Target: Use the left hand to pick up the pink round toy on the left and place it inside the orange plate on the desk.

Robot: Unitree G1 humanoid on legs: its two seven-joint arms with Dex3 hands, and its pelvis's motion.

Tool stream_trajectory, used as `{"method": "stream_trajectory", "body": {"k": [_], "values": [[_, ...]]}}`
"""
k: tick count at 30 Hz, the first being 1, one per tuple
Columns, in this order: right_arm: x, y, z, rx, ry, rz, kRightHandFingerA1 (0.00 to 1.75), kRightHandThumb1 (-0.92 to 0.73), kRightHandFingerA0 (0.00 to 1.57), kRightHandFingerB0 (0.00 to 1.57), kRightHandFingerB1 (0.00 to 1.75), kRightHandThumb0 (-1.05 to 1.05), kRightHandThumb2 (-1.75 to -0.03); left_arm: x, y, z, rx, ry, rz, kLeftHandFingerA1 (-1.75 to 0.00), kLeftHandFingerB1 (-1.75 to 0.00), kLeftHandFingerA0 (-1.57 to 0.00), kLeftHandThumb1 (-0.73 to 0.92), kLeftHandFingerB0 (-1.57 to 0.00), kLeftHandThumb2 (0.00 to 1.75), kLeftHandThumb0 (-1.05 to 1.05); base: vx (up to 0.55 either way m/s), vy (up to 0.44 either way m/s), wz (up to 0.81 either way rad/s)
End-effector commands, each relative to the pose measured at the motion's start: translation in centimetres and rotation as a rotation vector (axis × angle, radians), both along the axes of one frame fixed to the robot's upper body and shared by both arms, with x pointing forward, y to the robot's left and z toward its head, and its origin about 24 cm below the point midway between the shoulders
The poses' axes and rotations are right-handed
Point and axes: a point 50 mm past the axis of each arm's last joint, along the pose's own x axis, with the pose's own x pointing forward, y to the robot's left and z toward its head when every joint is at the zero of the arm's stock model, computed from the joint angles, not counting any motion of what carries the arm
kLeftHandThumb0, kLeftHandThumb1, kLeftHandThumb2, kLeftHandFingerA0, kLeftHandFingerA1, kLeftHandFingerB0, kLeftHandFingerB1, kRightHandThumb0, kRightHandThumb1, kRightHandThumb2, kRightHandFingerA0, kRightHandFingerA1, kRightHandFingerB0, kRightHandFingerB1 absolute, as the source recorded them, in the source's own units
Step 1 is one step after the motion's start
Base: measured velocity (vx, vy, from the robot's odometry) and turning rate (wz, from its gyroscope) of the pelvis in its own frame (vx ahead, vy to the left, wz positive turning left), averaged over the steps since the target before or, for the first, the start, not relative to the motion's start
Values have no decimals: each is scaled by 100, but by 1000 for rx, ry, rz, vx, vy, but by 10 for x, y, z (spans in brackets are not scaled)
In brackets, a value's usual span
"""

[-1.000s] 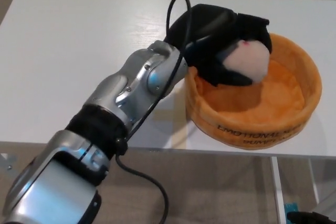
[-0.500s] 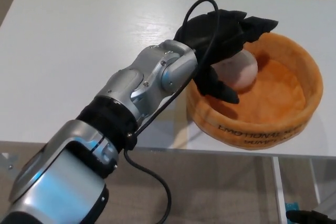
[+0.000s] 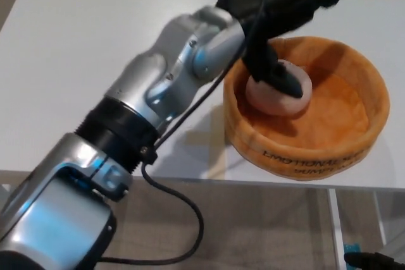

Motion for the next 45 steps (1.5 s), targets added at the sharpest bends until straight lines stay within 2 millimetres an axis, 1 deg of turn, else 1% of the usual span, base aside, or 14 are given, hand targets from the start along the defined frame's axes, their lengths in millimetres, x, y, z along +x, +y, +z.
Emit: {"method": "stream_trajectory", "body": {"k": [1, 2, 3, 9, 18, 22, 25, 26, 33, 34, 35, 41, 44, 45], "values": [[-2, -2, -1, 8, 4, -7, 76, -32, 59, 44, 60, -19, -58, -47, 47, 67, -80, -106, -133, -4, -18, 0, 38, -1, 80, -65, 0, 0, 0], [-2, -2, -1, 7, 5, -7, 76, -32, 59, 44, 60, -19, -58, -49, 49, 69, -83, -109, -135, -4, -18, 0, 38, -1, 80, -65, 0, 0, 0], [-2, -3, -1, 8, 6, -12, 76, -32, 59, 45, 60, -19, -58, -58, 64, 74, -130, -81, -176, -26, -30, -2, 37, -19, 52, -48, 0, 0, 0], [-3, -10, 1, -22, 6, -1, 77, -33, 62, 45, 61, -25, -57, -103, 127, 71, -277, 29, -305, -38, -35, -11, 37, -31, 57, -38, 0, 0, 0], [-6, -18, 3, -29, 4, -22, 79, -34, 59, 44, 60, -21, -59, -144, 183, 19, -446, 294, -371, -40, -35, -29, 41, -46, 52, -23, 0, 0, 0], [0, -21, 7, -29, -13, -31, 79, -34, 60, 45, 60, -21, -60, -172, 220, -24, -525, 625, -377, -41, -35, -23, 43, -41, 53, -12, 0, 0, 0], [2, -20, 8, -20, -19, -36, 80, -31, 60, 45, 62, -22, -60, -182, 232, -38, -578, 730, -363, -41, -36, -24, 43, -42, 53, -10, 0, 0, 0], [1, -20, 8, -25, -13, -36, 79, -33, 64, 47, 61, -22, -58, -187, 237, -45, -594, 771, -360, -52, -54, -14, 29, -28, 79, -10, 0, 0, 0], [1, -20, 7, -33, -5, -33, 79, -35, 64, 45, 60, -21, -58, -209, 252, -87, -614, 1048, -303, -51, -52, -11, 36, -22, 84, -6, 0, 0, 0], [1, -20, 7, -32, -7, -34, 79, -35, 64, 45, 60, -21, -58, -210, 252, -90, -616, 1073, -304, -51, -52, -11, 36, -22, 84, -6, 0, 0, 0], [2, -20, 7, -25, -10, -38, 80, -33, 61, 45, 61, -20, -59, -209, 253, -98, -620, 1110, -305, -38, -33, -16, 53, -34, 57, -19, 0, 0, 0], [4, -17, 8, -9, -14, -46, 80, -32, 62, 45, 61, -20, -60, -213, 259, -137, -632, 1257, -195, -37, -32, -20, 55, -31, 57, -16, 0, 0, 0], [2, -19, 7, -20, -8, -45, 79, -33, 57, 44, 61, -25, -59, -207, 280, -173, -689, 1370, 41, -39, -34, -19, 57, -30, 59, -19, 0, 0, 0], [2, -20, 7, -15, -9, -55, 81, -34, 58, 43, 60, -17, -60, -206, 286, -182, -709, 1378, 98, -53, -51, -19, 38, -23, 84, -15, 0, 0, 0]]}}
